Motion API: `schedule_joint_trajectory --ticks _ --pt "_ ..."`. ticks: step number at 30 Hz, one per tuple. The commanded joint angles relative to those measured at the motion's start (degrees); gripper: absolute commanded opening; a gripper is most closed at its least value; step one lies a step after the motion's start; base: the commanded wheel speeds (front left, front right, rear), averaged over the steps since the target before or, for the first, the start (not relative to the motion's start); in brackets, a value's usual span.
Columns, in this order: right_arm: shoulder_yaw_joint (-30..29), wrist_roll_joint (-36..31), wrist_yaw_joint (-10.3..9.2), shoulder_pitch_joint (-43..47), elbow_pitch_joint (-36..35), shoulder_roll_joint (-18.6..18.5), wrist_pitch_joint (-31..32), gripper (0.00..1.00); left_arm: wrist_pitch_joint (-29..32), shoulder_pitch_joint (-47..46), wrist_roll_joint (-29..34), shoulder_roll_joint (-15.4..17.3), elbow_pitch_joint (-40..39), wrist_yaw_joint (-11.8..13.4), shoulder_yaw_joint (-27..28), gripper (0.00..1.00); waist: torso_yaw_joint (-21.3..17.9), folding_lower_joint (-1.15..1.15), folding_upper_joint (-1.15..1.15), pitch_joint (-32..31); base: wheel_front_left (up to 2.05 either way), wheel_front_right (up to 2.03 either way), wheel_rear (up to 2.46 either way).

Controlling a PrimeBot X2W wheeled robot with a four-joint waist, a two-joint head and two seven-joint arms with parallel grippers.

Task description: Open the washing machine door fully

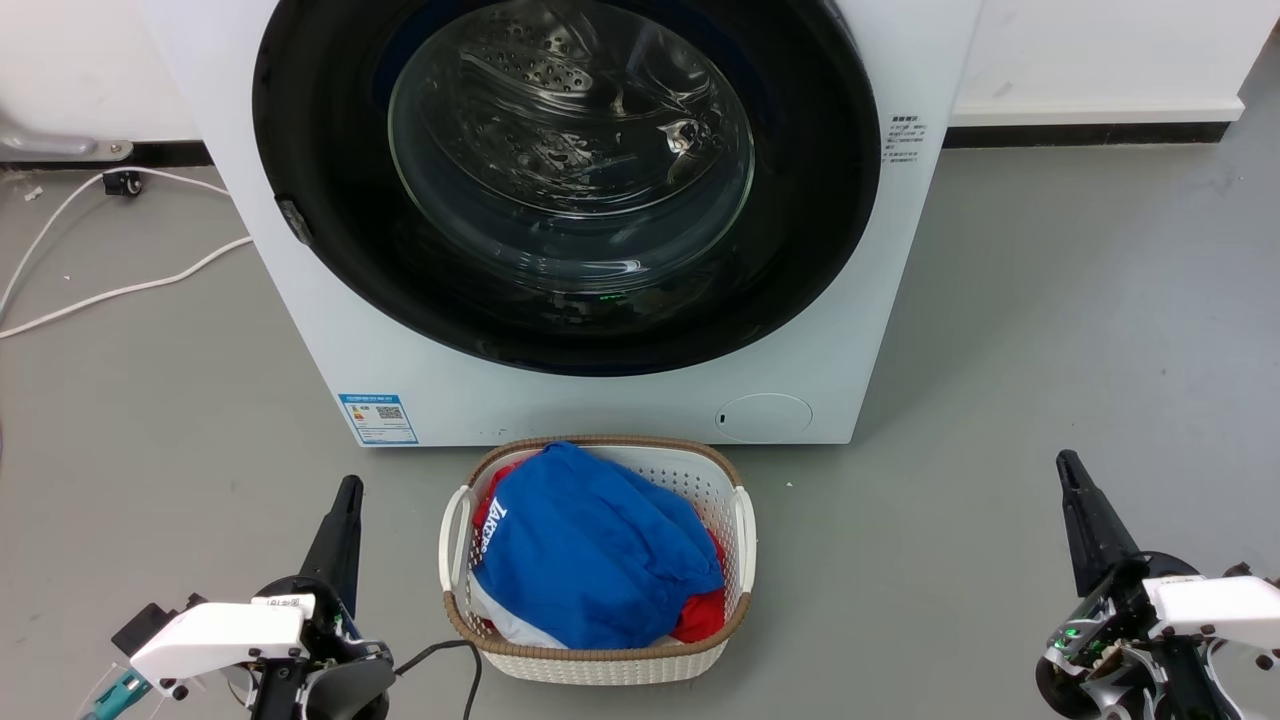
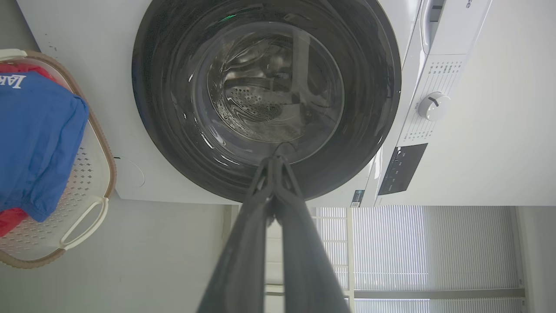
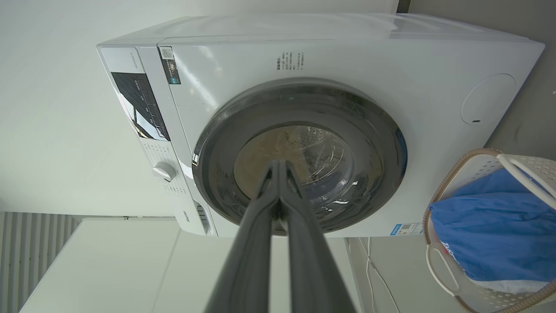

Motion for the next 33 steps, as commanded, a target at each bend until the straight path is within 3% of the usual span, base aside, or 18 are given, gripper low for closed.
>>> schedule_joint_trajectory --ticks 1,25,26,33 --pt "-0.1 -0.3 0.0 -0.7 0.0 0.2 0.0 0.0 0.1 -0.4 0.0 -0.1 0.0 -0.2 0.2 0.0 0.0 0.0 0.0 0.0 0.0 0.0 0.0" --pt "-0.3 -0.5 0.0 -0.7 0.1 0.3 0.3 0.0 0.1 -0.4 0.0 -0.1 0.0 -0.2 0.1 0.0 0.0 0.0 0.0 0.0 0.0 0.0 0.0" --pt "-0.2 -0.2 0.0 0.1 0.2 0.1 0.1 1.0 0.0 0.1 0.0 0.0 0.2 0.0 -0.1 1.0 0.0 0.0 0.0 0.0 0.0 0.0 0.0" --pt "-0.2 -2.2 -0.02 1.6 0.7 0.3 -1.3 1.0 -1.4 1.5 1.4 -0.1 0.5 0.0 -0.4 1.0 0.0 0.0 0.0 0.0 0.0 0.0 0.0"
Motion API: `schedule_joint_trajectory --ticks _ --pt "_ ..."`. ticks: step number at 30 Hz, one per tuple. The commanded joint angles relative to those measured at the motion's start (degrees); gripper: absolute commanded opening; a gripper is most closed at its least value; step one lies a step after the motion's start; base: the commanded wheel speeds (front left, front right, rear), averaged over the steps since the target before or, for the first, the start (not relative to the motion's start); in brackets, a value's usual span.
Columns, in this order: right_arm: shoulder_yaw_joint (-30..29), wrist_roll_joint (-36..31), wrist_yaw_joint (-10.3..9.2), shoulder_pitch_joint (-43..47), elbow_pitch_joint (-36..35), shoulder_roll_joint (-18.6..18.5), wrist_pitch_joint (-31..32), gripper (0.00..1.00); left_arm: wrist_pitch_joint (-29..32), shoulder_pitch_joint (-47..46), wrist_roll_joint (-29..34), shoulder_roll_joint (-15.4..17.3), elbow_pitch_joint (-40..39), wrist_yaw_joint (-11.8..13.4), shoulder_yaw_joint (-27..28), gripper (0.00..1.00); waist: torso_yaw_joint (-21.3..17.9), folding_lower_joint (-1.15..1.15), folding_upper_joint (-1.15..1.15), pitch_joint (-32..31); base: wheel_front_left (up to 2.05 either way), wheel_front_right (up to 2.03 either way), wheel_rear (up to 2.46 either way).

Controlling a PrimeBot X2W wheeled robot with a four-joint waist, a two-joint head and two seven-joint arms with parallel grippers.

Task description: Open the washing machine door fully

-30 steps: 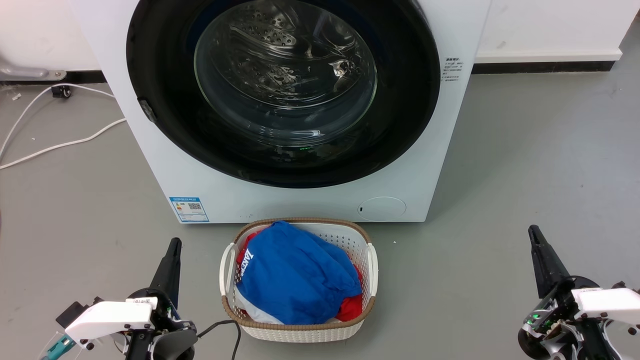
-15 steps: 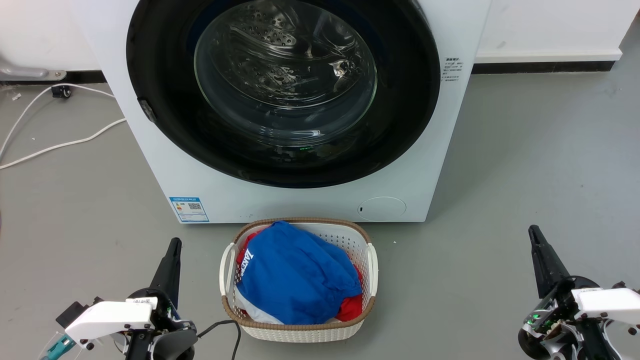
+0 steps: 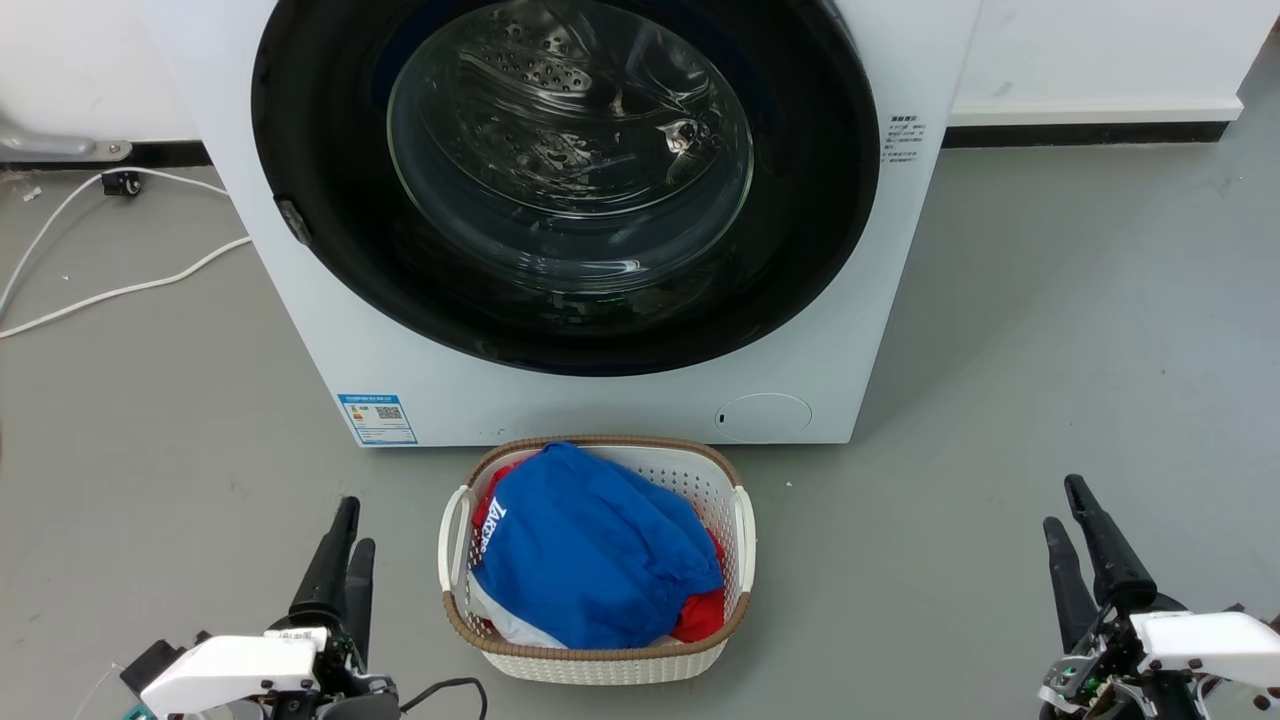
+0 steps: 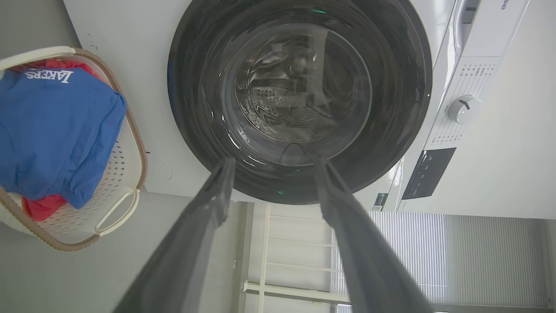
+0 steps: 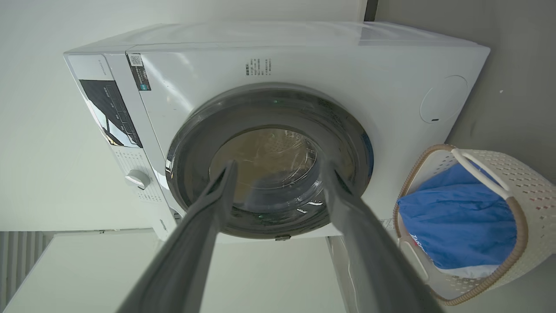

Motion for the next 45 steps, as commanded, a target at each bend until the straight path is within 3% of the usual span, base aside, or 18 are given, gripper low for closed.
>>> schedule_joint_trajectory --ticks 1,29,45 --pt "-0.2 -2.4 0.07 -0.8 -1.7 -0.1 -0.9 1.0 -0.8 -0.9 1.8 0.1 -1.6 0.0 0.2 1.0 0.0 0.0 0.0 0.0 0.0 0.0 0.0" --pt "2.6 -44.3 0.09 2.8 -11.6 0.0 -7.7 1.0 -7.8 1.3 37.3 0.4 -9.3 8.6 -5.5 1.0 0.2 0.0 0.0 0.2 0.0 0.0 0.0" --pt "3.1 -57.4 0.1 4.5 -16.4 0.0 -10.8 1.0 -11.0 2.2 50.4 1.9 -11.9 13.3 -9.5 1.0 0.3 0.0 0.0 0.3 0.0 0.0 0.0"
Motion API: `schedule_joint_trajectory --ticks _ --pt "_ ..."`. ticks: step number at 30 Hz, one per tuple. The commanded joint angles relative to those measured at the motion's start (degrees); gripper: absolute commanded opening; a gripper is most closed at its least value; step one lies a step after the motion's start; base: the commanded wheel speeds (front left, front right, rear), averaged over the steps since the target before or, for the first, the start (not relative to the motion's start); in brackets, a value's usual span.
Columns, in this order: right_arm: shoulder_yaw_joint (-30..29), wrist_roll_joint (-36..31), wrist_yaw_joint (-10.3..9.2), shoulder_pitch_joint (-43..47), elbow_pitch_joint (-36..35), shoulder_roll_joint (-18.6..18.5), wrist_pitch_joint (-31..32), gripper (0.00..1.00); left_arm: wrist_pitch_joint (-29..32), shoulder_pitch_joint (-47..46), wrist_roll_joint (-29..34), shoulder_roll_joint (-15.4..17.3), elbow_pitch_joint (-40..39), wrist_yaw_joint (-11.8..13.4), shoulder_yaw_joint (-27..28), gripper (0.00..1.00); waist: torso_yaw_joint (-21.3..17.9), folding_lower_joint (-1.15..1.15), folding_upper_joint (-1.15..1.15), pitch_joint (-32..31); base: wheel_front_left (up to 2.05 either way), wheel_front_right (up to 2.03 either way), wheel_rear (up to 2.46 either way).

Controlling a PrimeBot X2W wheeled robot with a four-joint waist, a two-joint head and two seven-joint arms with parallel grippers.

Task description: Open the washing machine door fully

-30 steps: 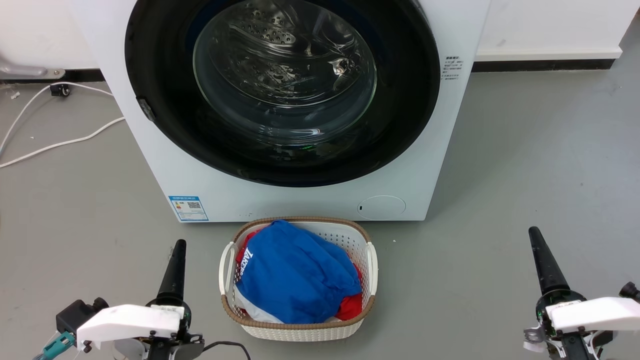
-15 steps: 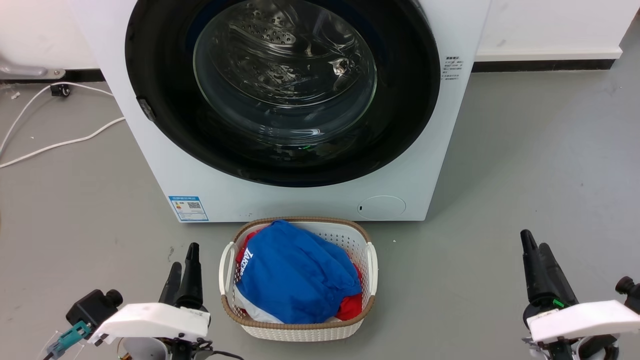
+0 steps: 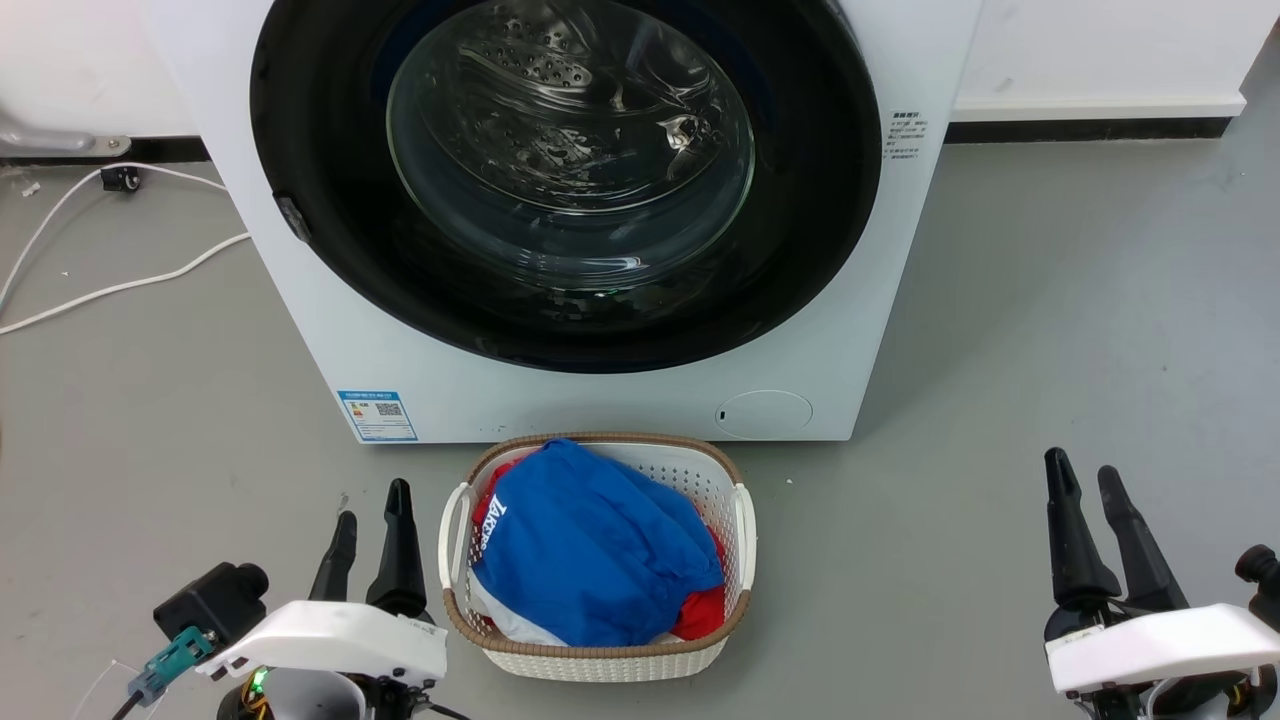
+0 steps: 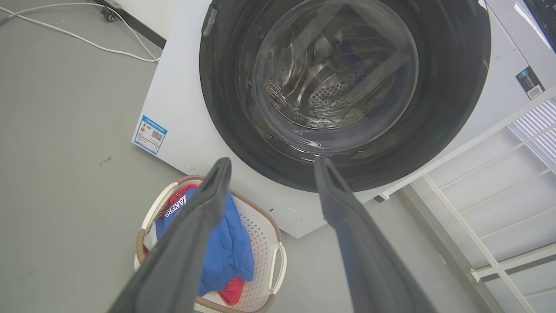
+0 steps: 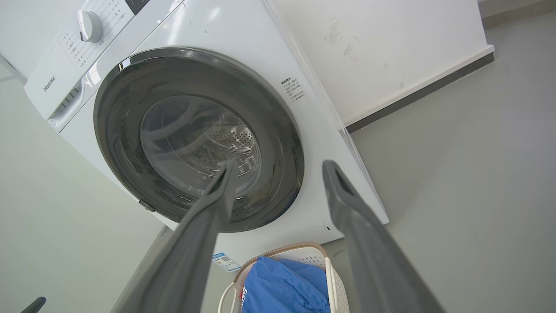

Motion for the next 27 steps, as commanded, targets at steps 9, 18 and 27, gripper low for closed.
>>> schedule_joint_trajectory --ticks 9,18,27 --pt "0.0 -7.1 0.11 0.8 -3.1 0.0 -2.0 1.0 -1.9 0.3 7.7 1.3 -2.1 2.4 -2.3 1.0 0.1 0.0 0.0 0.1 0.0 0.0 0.0" --pt "-0.1 -12.0 0.12 1.9 -4.3 0.0 -3.4 1.0 -3.4 0.7 13.5 1.8 -3.2 4.2 -4.1 1.0 0.2 0.0 0.0 0.2 0.0 0.0 0.0" --pt "0.0 -17.0 0.12 2.8 -5.3 0.0 -4.7 1.0 -4.7 1.5 18.8 2.1 -3.9 5.3 -5.4 1.0 0.2 0.0 0.0 0.3 0.0 0.0 0.0"
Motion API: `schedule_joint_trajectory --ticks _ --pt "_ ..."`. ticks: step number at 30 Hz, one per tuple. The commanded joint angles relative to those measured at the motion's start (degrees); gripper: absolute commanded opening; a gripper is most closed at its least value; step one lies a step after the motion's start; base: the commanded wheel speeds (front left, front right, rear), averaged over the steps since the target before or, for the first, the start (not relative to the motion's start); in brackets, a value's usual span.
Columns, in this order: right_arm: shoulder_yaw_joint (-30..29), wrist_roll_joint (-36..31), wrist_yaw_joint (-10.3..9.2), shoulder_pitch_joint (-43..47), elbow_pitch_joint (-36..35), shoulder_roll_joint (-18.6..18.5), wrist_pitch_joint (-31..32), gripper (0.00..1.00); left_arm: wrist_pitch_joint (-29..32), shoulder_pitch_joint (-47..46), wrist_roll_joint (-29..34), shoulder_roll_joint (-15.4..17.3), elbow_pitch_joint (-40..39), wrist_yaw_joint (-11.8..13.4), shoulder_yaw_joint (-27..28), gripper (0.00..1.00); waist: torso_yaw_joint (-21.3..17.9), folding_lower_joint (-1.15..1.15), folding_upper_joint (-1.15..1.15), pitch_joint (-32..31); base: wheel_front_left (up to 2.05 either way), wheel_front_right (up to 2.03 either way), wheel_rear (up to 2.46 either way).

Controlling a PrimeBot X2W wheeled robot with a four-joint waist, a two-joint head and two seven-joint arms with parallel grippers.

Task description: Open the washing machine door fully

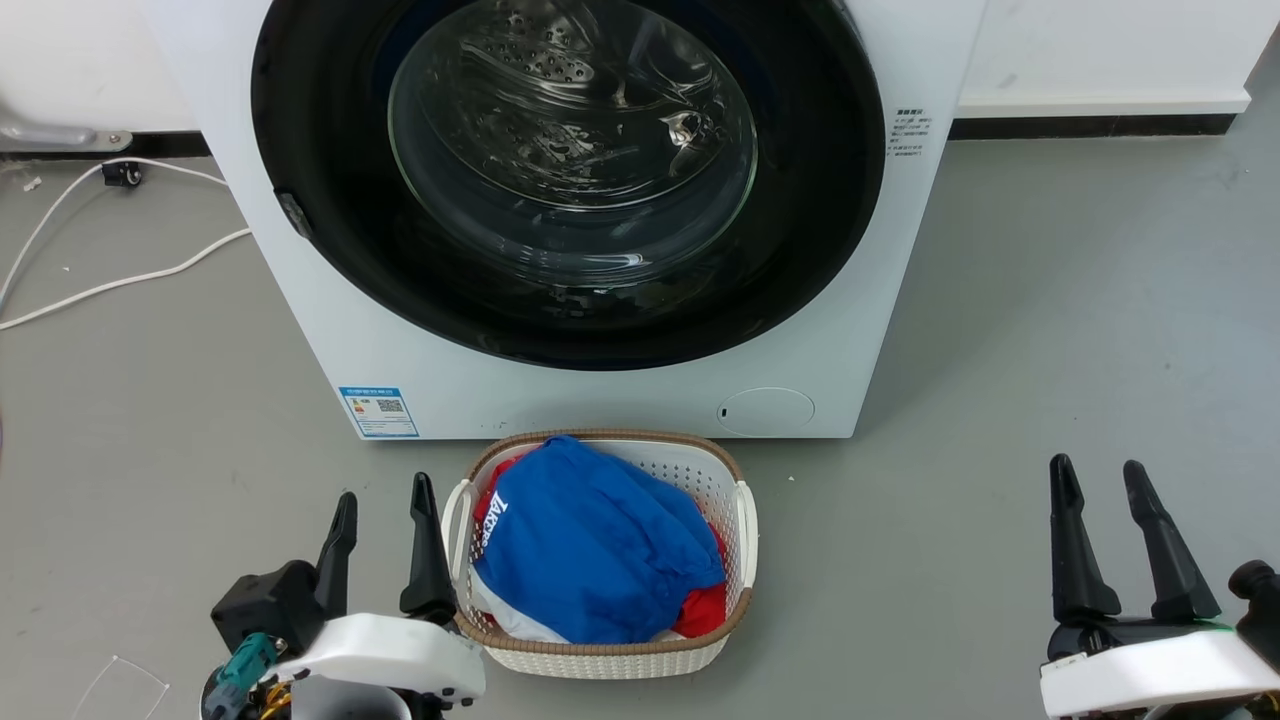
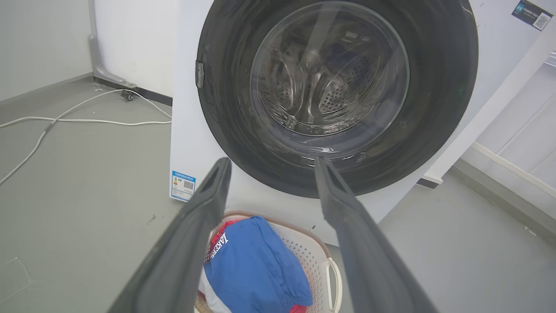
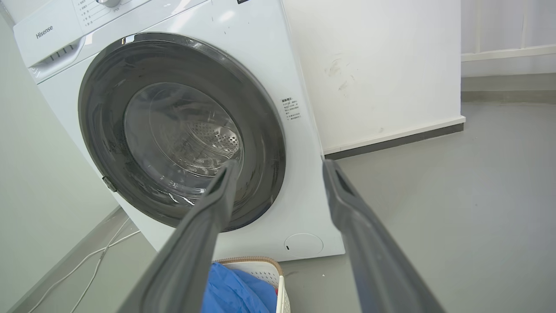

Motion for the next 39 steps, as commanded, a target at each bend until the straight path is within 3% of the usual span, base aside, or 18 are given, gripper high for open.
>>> schedule_joint_trajectory --ticks 1,13,39 --pt "0.0 -1.8 0.11 0.2 -0.9 0.0 -0.7 1.0 -0.6 0.3 1.7 0.5 -0.8 0.5 -0.2 1.0 0.0 0.0 0.0 0.0 0.0 0.0 0.0" --pt "0.3 -8.0 0.12 1.2 -1.9 0.1 -2.2 1.0 -2.2 0.8 7.9 0.3 -1.4 1.2 -1.3 1.0 0.1 0.0 0.0 0.2 0.0 0.0 0.0" --pt "0.6 -15.1 0.08 3.6 -3.1 0.2 -5.1 1.0 -5.2 3.5 17.9 -2.3 -0.6 -2.6 0.8 1.0 0.2 0.0 0.0 0.2 0.0 0.0 0.0"
